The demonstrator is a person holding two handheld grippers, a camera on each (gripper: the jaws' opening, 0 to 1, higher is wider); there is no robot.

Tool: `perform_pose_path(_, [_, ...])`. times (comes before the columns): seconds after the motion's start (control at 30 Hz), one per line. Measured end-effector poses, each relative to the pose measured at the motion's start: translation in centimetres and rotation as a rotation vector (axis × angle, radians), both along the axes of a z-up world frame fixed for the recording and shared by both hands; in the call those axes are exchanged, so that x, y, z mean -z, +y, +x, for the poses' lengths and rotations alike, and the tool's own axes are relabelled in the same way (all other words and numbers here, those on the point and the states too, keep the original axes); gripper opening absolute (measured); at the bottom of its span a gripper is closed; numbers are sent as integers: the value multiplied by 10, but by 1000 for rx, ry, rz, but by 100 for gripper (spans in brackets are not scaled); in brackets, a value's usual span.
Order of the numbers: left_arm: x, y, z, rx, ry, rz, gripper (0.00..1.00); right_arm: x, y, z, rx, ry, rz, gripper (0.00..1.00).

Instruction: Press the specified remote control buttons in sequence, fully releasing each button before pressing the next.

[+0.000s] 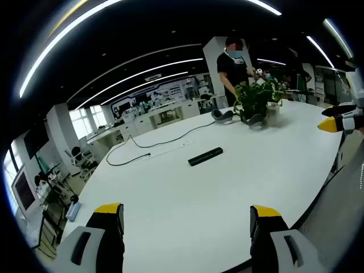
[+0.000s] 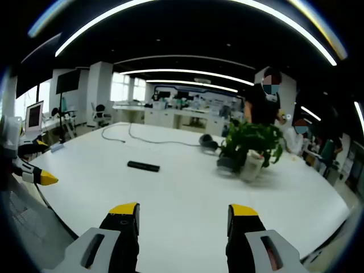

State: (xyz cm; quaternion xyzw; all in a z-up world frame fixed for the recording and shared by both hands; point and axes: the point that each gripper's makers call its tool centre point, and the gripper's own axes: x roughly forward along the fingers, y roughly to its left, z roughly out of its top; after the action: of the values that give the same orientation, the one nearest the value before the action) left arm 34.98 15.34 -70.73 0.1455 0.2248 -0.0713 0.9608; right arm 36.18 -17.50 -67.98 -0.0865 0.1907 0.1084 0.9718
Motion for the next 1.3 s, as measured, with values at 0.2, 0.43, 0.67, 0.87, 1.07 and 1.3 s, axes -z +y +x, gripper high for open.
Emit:
perform_pose_path(0.2, [1, -1, 0, 6, 6, 5, 96, 0, 0, 0, 1, 2, -1, 60])
perform_pose_path(0.43, [1, -1, 0, 7, 6, 6, 96, 1, 0, 0, -1, 3, -2, 60])
perform_pose_path(0.67, [2, -1, 0, 9, 7, 9, 96, 1, 0, 0, -1, 0, -1, 60])
perform_pose_path(0.87, [2, -1, 0, 9, 8, 9, 96, 1, 0, 0, 1, -1, 0, 59])
perform_pose_path(1.07, [2, -2, 0, 11, 8, 11, 96, 1, 0, 0, 1, 1, -2, 59])
perform_pose_path(1.3, [3, -2, 0, 13, 13, 13, 96, 0, 0, 0, 3, 0, -1, 59])
